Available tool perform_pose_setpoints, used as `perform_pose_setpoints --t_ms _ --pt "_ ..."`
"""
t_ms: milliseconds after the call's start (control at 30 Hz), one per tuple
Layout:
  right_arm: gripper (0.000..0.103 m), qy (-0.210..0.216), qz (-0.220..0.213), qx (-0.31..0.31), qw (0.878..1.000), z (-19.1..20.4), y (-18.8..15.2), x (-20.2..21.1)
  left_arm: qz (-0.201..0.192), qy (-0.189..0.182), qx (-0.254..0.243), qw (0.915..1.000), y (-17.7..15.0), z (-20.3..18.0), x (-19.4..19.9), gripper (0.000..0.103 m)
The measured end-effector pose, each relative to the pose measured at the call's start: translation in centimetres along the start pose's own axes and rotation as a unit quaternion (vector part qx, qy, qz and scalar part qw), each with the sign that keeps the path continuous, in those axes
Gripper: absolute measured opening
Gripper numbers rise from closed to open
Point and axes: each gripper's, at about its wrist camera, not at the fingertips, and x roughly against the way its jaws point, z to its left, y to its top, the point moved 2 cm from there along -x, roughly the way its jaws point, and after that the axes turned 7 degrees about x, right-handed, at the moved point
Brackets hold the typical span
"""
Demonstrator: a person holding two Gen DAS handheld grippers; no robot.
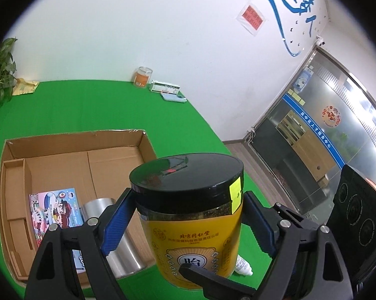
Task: Organize rigid objects
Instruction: 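Lift the yellow jar and lower it into the large box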
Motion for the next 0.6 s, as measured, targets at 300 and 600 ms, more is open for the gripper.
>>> perform_pose_setpoints --t_ms 300,600 --pt "0.076 0.029 0.06 -0.031 0.997 -3.2 -0.4 -6.2 0.051 0.011 0.038 0.9979 -0.2 3.5 -4.9 0.085" --pt "0.076 0.045 0.143 -0.076 0.986 -6.3 -5.5 -13.1 0.129 0.017 0.078 0.9884 -2.8 6.8 -11.7 0.085"
